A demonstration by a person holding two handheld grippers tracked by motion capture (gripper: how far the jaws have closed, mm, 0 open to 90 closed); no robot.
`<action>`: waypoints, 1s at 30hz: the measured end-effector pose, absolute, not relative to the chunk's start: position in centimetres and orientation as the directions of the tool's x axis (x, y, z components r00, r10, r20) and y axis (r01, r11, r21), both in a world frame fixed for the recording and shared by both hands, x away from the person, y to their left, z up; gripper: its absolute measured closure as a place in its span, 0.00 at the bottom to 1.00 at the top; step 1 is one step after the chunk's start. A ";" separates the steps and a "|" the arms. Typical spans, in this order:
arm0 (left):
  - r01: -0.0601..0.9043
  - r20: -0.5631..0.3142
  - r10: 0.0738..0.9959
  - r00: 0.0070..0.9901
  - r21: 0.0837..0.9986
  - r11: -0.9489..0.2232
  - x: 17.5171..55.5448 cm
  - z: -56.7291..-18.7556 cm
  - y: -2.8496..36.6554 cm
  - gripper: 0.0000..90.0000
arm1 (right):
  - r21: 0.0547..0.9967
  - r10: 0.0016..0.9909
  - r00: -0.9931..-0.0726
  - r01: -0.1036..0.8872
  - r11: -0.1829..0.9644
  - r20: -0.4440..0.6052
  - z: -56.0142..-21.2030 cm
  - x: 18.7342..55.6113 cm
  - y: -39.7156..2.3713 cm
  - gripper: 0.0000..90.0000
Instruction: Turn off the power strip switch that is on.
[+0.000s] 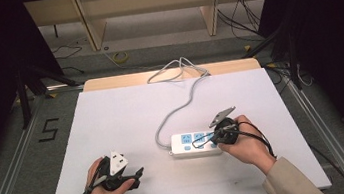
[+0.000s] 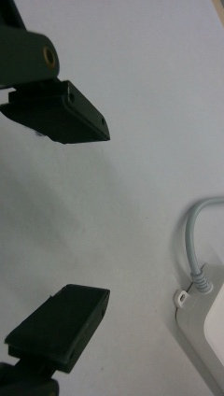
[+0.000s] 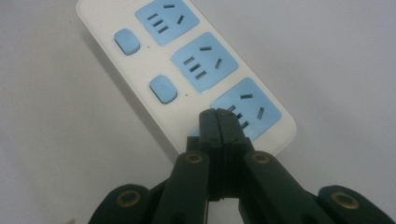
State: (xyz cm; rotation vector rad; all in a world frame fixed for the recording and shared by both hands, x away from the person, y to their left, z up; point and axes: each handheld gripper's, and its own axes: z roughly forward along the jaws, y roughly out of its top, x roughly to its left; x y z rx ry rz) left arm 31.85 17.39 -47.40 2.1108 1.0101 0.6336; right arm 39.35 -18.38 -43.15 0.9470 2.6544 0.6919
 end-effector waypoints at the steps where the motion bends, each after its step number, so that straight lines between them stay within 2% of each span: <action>1: 0.466 0.125 0.808 0.576 0.762 -0.450 31.8 -47.4 17.4 0.22 | 0.510 0.644 -0.762 0.529 0.678 -0.066 -43.1 39.3 -18.4 1.00; 30: 0.466 0.126 0.809 0.574 0.763 -0.449 31.8 -47.4 17.4 0.22 | 0.554 0.661 -0.749 0.532 0.640 -0.044 -42.7 38.0 -20.6 1.00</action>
